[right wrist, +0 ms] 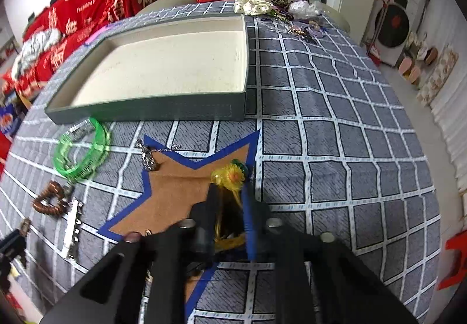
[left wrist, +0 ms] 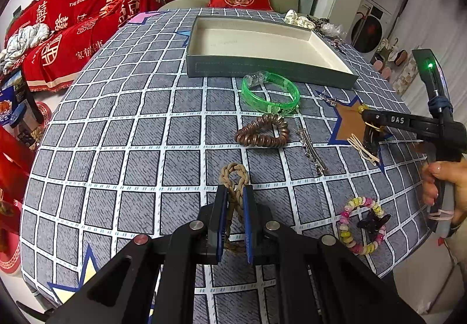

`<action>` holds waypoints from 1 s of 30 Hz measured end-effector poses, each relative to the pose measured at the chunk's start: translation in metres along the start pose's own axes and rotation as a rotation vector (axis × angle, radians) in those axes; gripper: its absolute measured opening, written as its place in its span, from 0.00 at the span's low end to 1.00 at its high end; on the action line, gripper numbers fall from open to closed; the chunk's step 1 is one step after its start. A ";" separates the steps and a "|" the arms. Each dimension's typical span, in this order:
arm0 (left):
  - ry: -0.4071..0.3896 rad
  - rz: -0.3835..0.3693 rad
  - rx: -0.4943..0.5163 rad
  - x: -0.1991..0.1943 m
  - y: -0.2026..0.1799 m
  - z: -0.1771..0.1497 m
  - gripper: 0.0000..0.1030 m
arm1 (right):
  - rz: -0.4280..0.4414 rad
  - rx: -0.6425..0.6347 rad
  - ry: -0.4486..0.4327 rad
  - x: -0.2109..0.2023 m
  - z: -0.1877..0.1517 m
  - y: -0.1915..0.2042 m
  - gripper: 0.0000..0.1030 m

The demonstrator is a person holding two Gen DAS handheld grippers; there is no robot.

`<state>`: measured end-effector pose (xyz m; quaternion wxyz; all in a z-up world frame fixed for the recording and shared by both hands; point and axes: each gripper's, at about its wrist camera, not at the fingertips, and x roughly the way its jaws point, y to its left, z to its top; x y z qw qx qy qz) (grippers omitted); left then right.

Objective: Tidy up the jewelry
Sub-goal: 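Grasp the tan braided rope bracelet with the left tool while the right tool grasps the yellow flower bracelet, then carry both bracelets into the white tray and open both tools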

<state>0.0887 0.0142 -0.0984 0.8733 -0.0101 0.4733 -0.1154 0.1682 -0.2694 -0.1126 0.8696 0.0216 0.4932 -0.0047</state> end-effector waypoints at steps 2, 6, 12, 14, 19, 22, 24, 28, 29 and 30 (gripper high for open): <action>-0.003 -0.002 0.002 -0.001 -0.001 0.001 0.18 | 0.031 0.040 -0.023 -0.006 -0.001 -0.006 0.06; -0.007 -0.010 0.007 -0.003 -0.002 0.002 0.18 | 0.130 0.142 -0.048 -0.021 -0.002 -0.023 0.05; -0.022 -0.037 -0.004 -0.012 0.000 0.009 0.18 | 0.216 0.198 -0.064 -0.039 0.001 -0.033 0.05; -0.030 -0.042 -0.005 -0.016 0.000 0.012 0.18 | 0.238 0.211 -0.068 -0.044 0.003 -0.037 0.05; -0.051 -0.036 -0.003 -0.023 0.001 0.017 0.18 | 0.136 0.108 -0.045 -0.042 0.005 -0.030 0.08; -0.047 -0.038 -0.003 -0.023 0.000 0.016 0.18 | 0.077 0.101 -0.016 -0.029 0.001 -0.036 0.42; -0.042 -0.039 -0.002 -0.023 -0.001 0.015 0.18 | 0.041 0.110 -0.005 -0.024 -0.002 -0.042 0.43; -0.034 -0.038 0.003 -0.020 -0.003 0.014 0.18 | 0.029 0.105 0.035 -0.013 -0.008 -0.052 0.43; -0.033 -0.038 0.005 -0.019 -0.004 0.015 0.18 | 0.021 0.096 0.039 -0.011 -0.008 -0.052 0.43; -0.031 -0.037 0.007 -0.017 -0.005 0.015 0.18 | 0.018 0.086 0.043 -0.008 -0.008 -0.051 0.43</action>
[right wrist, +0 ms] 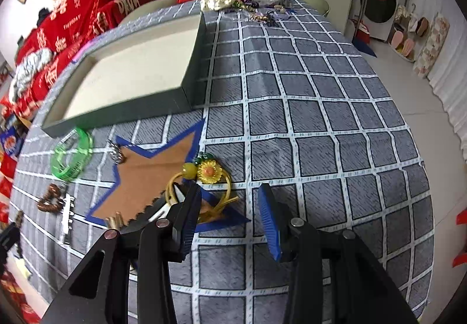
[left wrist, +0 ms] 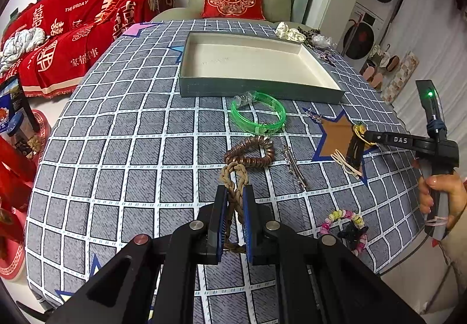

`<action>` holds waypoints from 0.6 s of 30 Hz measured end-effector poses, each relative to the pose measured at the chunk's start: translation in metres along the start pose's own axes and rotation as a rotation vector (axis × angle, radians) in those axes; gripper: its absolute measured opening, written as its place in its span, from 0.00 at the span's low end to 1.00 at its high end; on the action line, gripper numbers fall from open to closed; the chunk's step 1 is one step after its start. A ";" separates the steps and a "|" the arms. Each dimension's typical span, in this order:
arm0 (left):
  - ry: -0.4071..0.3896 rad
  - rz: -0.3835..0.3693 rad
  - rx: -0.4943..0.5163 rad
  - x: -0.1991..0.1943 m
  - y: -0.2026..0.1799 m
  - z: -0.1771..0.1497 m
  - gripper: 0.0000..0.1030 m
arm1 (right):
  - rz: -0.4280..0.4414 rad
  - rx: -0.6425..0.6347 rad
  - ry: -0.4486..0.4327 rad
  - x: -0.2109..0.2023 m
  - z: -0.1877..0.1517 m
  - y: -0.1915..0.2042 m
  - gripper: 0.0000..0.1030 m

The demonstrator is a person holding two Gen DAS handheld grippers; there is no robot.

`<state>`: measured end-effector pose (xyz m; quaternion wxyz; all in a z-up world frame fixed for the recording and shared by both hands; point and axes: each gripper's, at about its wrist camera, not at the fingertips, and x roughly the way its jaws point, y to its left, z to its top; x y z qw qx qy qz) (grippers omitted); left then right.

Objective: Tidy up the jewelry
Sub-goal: 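Carry both bracelets into the white tray and open both tools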

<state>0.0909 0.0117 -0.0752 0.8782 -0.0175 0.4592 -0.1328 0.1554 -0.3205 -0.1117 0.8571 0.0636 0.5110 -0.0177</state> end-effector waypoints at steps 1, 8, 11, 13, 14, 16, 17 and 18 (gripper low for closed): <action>0.001 0.001 0.002 0.000 -0.001 0.000 0.18 | -0.008 -0.017 -0.007 0.003 0.002 0.002 0.42; 0.003 0.007 0.003 0.002 -0.003 0.002 0.18 | -0.039 -0.162 -0.027 0.012 0.008 0.027 0.19; 0.001 0.006 0.003 0.001 -0.003 0.004 0.18 | -0.052 -0.160 -0.034 0.009 0.005 0.029 0.19; -0.003 0.004 0.005 0.000 -0.002 0.004 0.18 | -0.028 -0.132 -0.049 0.003 0.002 0.026 0.19; -0.004 0.000 0.005 -0.001 -0.002 0.005 0.18 | -0.009 -0.112 -0.060 -0.002 0.002 0.024 0.19; -0.006 -0.015 -0.001 -0.003 0.000 0.009 0.18 | 0.018 -0.089 -0.075 -0.011 0.003 0.022 0.19; -0.008 -0.019 -0.002 -0.004 0.000 0.011 0.18 | 0.031 -0.083 -0.086 -0.017 0.004 0.022 0.19; -0.013 -0.022 -0.003 -0.006 0.000 0.014 0.18 | 0.041 -0.081 -0.096 -0.022 0.007 0.023 0.19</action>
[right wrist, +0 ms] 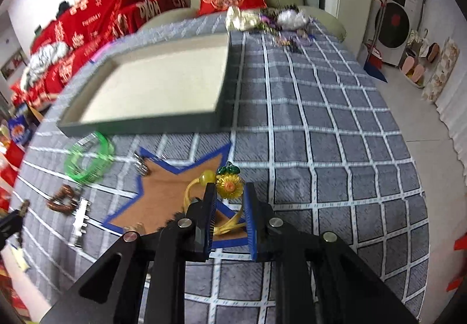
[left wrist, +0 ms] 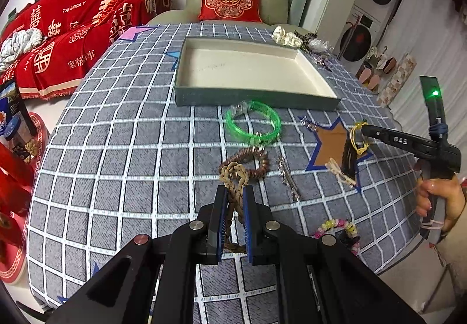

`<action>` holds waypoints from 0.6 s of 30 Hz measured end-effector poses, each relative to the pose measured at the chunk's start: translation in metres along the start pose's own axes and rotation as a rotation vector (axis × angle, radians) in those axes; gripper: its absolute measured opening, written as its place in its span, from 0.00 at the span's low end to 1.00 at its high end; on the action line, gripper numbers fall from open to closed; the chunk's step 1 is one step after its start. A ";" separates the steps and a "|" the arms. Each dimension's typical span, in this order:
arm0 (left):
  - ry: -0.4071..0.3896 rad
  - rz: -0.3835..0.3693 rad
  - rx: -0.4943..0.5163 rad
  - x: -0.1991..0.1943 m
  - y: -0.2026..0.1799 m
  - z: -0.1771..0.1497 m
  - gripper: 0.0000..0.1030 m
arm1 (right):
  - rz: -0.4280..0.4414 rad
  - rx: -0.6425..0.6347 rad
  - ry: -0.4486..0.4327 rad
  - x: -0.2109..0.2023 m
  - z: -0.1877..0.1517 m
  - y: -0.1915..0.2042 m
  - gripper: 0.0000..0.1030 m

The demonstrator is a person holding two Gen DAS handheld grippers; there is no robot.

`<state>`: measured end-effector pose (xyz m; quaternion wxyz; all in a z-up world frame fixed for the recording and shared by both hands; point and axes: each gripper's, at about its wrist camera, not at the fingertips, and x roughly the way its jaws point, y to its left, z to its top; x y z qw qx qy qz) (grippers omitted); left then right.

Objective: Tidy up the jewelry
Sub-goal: 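Carry both bracelets into the white tray and open both tools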

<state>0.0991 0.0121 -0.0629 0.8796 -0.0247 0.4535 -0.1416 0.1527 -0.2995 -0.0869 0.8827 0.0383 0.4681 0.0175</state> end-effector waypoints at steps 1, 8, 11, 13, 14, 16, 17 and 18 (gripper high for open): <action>-0.004 -0.003 0.001 -0.002 0.001 0.004 0.18 | 0.014 -0.001 -0.015 -0.008 0.004 0.002 0.19; -0.044 -0.016 0.027 -0.009 -0.003 0.046 0.18 | 0.103 -0.017 -0.084 -0.039 0.040 0.025 0.19; -0.075 -0.004 0.050 -0.007 -0.007 0.076 0.18 | 0.149 -0.013 -0.093 -0.041 0.059 0.036 0.19; -0.095 -0.001 0.065 -0.005 -0.010 0.094 0.18 | 0.167 -0.013 -0.096 -0.039 0.073 0.043 0.19; -0.103 -0.002 0.069 -0.003 -0.011 0.103 0.18 | 0.169 -0.016 -0.098 -0.037 0.080 0.046 0.19; -0.113 -0.006 0.067 0.007 -0.012 0.125 0.18 | 0.172 -0.020 -0.102 -0.029 0.097 0.052 0.19; -0.112 -0.010 0.067 0.014 -0.012 0.136 0.18 | 0.177 -0.019 -0.099 -0.025 0.104 0.055 0.19; -0.112 -0.008 0.067 0.020 -0.013 0.143 0.18 | 0.180 -0.017 -0.096 -0.020 0.109 0.056 0.19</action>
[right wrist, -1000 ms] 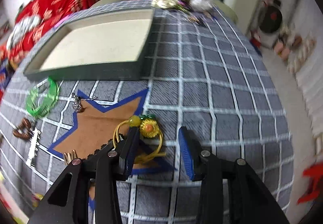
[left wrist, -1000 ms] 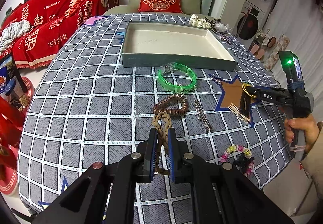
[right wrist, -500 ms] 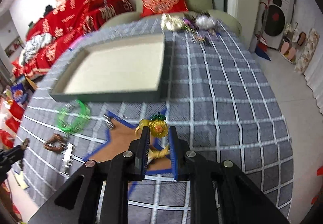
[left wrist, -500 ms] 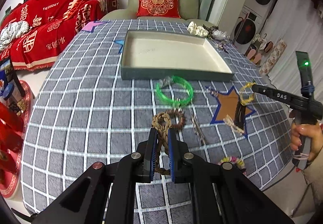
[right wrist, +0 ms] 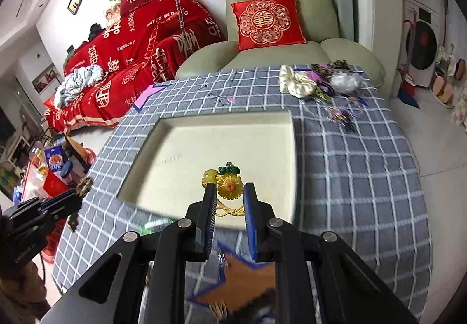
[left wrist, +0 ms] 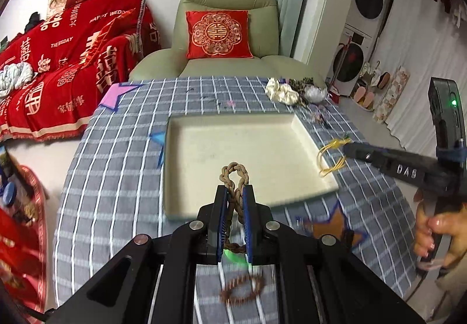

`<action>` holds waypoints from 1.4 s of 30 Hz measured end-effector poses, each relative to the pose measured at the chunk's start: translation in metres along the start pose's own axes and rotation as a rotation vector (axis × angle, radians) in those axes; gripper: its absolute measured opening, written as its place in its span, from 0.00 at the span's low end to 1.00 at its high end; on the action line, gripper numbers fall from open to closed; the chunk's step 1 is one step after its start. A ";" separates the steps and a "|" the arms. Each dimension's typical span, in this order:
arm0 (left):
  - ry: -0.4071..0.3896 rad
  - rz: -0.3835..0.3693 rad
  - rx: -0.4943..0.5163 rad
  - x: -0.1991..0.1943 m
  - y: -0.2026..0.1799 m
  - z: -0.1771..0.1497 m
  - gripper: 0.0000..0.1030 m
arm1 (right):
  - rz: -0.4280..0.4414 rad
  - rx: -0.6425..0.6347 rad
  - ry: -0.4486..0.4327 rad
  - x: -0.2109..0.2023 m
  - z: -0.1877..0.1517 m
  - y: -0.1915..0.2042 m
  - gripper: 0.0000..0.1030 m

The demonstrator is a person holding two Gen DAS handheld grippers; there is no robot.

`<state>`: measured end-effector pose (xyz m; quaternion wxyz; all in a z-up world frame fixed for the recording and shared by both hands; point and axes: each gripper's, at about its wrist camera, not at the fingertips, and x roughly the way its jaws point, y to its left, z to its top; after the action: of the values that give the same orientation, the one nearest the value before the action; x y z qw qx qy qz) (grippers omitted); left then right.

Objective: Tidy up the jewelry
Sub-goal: 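Carry both bracelets into the white tray and open both tools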

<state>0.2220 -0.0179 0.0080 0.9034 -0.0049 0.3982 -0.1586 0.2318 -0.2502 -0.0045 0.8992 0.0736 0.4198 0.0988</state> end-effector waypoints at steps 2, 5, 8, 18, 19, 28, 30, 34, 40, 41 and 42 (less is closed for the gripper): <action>0.004 0.014 0.000 0.019 0.002 0.015 0.18 | -0.002 0.010 0.007 0.015 0.014 -0.001 0.19; 0.029 0.023 -0.011 0.052 0.006 0.035 0.18 | -0.001 0.033 0.017 0.038 0.032 -0.005 0.19; 0.053 0.036 -0.023 0.085 0.011 0.046 0.18 | 0.000 0.055 0.030 0.063 0.045 -0.010 0.19; 0.167 0.125 0.010 0.175 0.010 0.045 0.18 | -0.010 0.108 0.098 0.143 0.053 -0.021 0.19; 0.173 0.125 0.008 0.179 0.011 0.045 0.18 | -0.016 0.109 0.105 0.149 0.052 -0.022 0.19; 0.213 0.176 -0.005 0.202 0.018 0.038 0.19 | -0.064 0.083 0.155 0.177 0.040 -0.025 0.21; 0.212 0.207 -0.003 0.201 0.018 0.038 0.20 | -0.071 0.070 0.158 0.178 0.039 -0.023 0.22; 0.198 0.225 -0.013 0.197 0.019 0.041 0.20 | -0.065 0.081 0.147 0.170 0.042 -0.021 0.51; 0.169 0.206 -0.029 0.184 0.020 0.047 0.22 | -0.053 0.105 0.093 0.141 0.050 -0.021 0.54; 0.168 0.199 -0.037 0.183 0.021 0.048 0.33 | -0.051 0.116 0.086 0.137 0.050 -0.023 0.55; 0.165 0.197 -0.048 0.181 0.021 0.049 0.78 | -0.049 0.127 0.081 0.134 0.049 -0.024 0.55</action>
<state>0.3778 -0.0560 -0.0919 0.8785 0.0259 0.4733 -0.0595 0.3567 -0.2444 -0.0772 0.8772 0.1163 0.4627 0.0530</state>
